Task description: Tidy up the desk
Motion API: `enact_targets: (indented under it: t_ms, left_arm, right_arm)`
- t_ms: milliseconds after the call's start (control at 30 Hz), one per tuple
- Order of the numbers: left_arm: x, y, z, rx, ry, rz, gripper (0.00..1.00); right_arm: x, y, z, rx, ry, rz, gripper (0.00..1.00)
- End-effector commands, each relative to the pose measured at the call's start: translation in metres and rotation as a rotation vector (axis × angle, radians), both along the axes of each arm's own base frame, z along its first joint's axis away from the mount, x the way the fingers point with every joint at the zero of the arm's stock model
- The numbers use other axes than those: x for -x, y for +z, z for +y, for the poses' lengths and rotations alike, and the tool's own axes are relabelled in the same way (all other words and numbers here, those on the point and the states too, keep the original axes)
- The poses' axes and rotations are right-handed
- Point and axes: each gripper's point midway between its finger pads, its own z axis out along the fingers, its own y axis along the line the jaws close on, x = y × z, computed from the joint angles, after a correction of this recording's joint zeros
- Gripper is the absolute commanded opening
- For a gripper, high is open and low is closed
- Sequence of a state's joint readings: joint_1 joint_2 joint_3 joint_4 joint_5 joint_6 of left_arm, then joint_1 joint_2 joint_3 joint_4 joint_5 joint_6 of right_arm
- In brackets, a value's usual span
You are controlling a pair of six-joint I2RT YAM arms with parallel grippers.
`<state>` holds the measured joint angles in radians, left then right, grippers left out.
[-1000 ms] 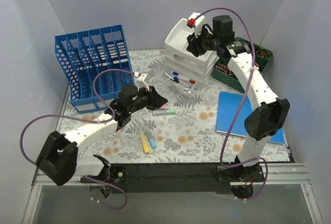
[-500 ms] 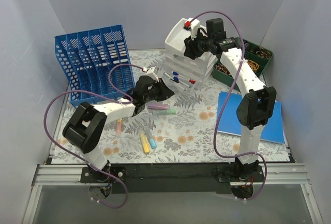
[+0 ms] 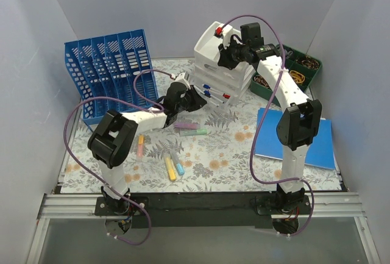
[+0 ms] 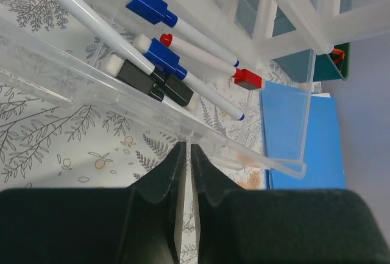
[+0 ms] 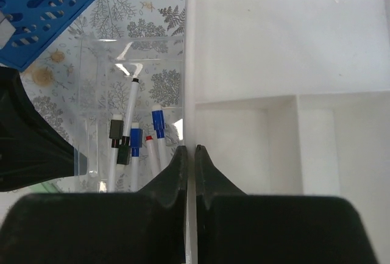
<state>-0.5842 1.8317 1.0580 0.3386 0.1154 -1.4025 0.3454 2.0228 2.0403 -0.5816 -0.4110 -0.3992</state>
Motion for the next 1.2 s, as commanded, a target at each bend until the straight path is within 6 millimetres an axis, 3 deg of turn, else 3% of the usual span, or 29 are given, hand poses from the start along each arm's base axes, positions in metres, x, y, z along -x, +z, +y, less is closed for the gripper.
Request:
enact_targets:
  t_ms: [0,200,267,300,500,533,567,633,700,767,900,967,1000,1033,1067,1100,1133,1167]
  left_arm:
    - [-0.028,0.011,-0.002,-0.007,0.043,-0.040,0.07]
    - [-0.049,0.036,-0.020,0.052,0.032,-0.103,0.06]
    - [-0.058,0.035,-0.024,0.053,0.038,-0.108,0.06]
    - [-0.065,0.048,-0.028,0.068,0.040,-0.131,0.06]
    - [-0.089,0.044,-0.041,0.080,0.058,-0.145,0.07]
    - [-0.096,0.053,-0.045,0.093,0.064,-0.161,0.07]
    - [-0.101,0.043,-0.047,0.087,0.067,-0.151,0.07]
    - [-0.111,0.050,-0.053,0.103,0.072,-0.167,0.07]
    - [-0.118,0.040,-0.058,0.102,0.070,-0.156,0.07]
    - [-0.124,0.045,-0.063,0.122,0.068,-0.162,0.08]
    - [-0.125,0.042,-0.066,0.135,0.060,-0.167,0.08]
    - [-0.120,0.060,-0.065,0.160,0.051,-0.210,0.10]
    - [-0.113,0.050,-0.060,0.147,0.049,-0.201,0.11]
    - [-0.110,0.073,-0.056,0.175,0.056,-0.248,0.12]
    - [-0.106,0.075,-0.053,0.178,0.061,-0.254,0.19]
    - [-0.096,0.060,-0.046,0.166,0.067,-0.227,0.23]
    - [-0.094,0.074,-0.042,0.191,0.076,-0.254,0.26]
    - [-0.088,0.070,-0.039,0.193,0.071,-0.244,0.29]
  right_arm:
    - [0.001,0.001,0.004,-0.007,0.019,0.008,0.01]
    - [0.008,-0.007,0.006,0.006,0.038,0.032,0.01]
    - [0.008,-0.012,0.006,0.012,0.041,0.044,0.01]
    - [0.009,-0.013,0.006,0.010,0.043,0.046,0.01]
    - [0.013,-0.019,0.010,0.011,0.062,0.068,0.01]
    - [0.013,-0.018,0.010,0.010,0.063,0.070,0.01]
    - [0.014,-0.020,0.010,0.012,0.064,0.075,0.01]
    - [0.014,-0.020,0.011,0.011,0.066,0.076,0.01]
    - [0.015,-0.020,0.010,0.012,0.066,0.078,0.01]
    - [0.015,-0.020,0.009,0.012,0.064,0.078,0.01]
    - [0.016,-0.019,0.010,0.009,0.065,0.079,0.01]
    - [0.015,-0.018,0.010,0.011,0.062,0.074,0.01]
    - [0.014,-0.017,0.009,0.011,0.060,0.071,0.01]
    - [0.014,-0.017,0.010,0.012,0.060,0.070,0.01]
    - [0.013,-0.016,0.009,0.013,0.058,0.067,0.01]
    - [0.012,-0.016,0.009,0.015,0.055,0.066,0.01]
    - [0.013,-0.016,0.009,0.014,0.054,0.067,0.01]
    - [0.012,-0.018,0.009,0.015,0.051,0.069,0.01]
